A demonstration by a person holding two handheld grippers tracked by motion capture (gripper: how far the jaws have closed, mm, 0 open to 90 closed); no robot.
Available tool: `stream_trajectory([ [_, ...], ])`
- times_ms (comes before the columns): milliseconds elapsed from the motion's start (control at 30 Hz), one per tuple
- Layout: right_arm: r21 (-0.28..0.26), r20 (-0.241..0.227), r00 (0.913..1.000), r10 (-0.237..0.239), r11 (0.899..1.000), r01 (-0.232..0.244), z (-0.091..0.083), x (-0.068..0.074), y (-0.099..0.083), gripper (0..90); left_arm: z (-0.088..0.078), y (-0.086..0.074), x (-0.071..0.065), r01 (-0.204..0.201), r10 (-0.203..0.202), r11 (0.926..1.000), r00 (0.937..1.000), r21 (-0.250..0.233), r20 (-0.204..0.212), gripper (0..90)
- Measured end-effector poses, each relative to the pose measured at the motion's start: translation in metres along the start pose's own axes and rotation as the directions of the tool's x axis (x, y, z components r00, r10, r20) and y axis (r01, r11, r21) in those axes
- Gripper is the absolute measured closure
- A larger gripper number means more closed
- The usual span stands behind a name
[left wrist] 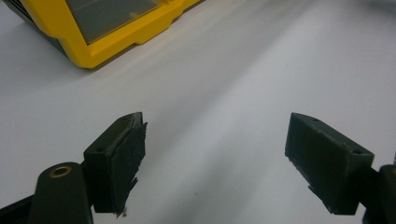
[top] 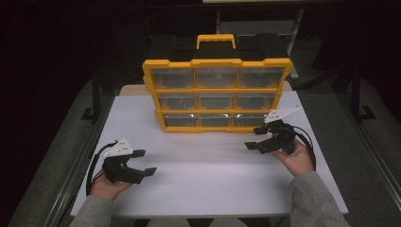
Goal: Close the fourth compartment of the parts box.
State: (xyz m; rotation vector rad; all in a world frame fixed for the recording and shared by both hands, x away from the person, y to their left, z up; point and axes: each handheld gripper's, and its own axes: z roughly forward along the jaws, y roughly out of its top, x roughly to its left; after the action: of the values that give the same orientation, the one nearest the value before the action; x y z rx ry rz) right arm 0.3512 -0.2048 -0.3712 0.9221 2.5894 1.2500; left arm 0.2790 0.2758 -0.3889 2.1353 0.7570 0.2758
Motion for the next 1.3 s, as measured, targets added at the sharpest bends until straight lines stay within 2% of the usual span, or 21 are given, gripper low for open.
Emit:
stream_trajectory([
  [367, -0.015, 0.021, 0.9985, 0.050, 0.999, -0.050, -0.012, -0.003, -0.023, 23.0, 0.002, -0.002, -0.001, -0.004, 0.004, 1.0000, 1.0000, 0.002, -0.001, 19.9],
  [600, -0.020, 0.033, 0.9979, 0.057, 0.998, -0.056, -0.016, -0.005, -0.034, 20.8, 0.003, -0.004, -0.001, -0.001, 0.001, 1.0000, 1.0000, -0.001, 0.001, 19.9],
  [800, -0.021, 0.043, 0.9964, 0.073, 0.997, -0.073, -0.017, -0.003, -0.042, 18.9, 0.006, -0.006, -0.003, -0.013, 0.013, 0.9999, 0.9999, 0.003, 0.002, 20.0],
  [933, -0.006, 0.054, 0.9947, 0.087, 0.996, -0.087, -0.018, 0.000, -0.049, 17.2, 0.008, -0.011, -0.002, -0.017, 0.017, 0.9998, 0.9998, 0.013, 0.002, 20.0],
  [1067, -0.003, 0.060, 0.9940, 0.092, 0.996, -0.092, -0.019, 0.003, -0.053, 15.4, 0.010, -0.015, 0.000, -0.016, 0.016, 0.9998, 0.9999, 0.010, 0.002, 19.9],
  [1100, -0.005, 0.064, 0.9948, 0.079, 0.997, -0.078, -0.019, 0.002, -0.054, 15.4, 0.010, -0.016, 0.001, -0.007, 0.007, 0.9999, 1.0000, 0.012, 0.002, 19.8],
  [1200, -0.008, 0.065, 0.9937, 0.091, 0.996, -0.091, -0.020, 0.005, -0.056, 15.4, 0.012, -0.017, 0.003, -0.003, 0.002, 0.9998, 1.0000, 0.021, 0.006, 19.5],
  [1300, -0.016, 0.069, 0.9946, 0.078, 0.997, -0.077, -0.021, 0.004, -0.057, 15.5, 0.013, -0.017, 0.003, -0.002, 0.002, 0.9998, 1.0000, 0.022, 0.006, 19.3],
])
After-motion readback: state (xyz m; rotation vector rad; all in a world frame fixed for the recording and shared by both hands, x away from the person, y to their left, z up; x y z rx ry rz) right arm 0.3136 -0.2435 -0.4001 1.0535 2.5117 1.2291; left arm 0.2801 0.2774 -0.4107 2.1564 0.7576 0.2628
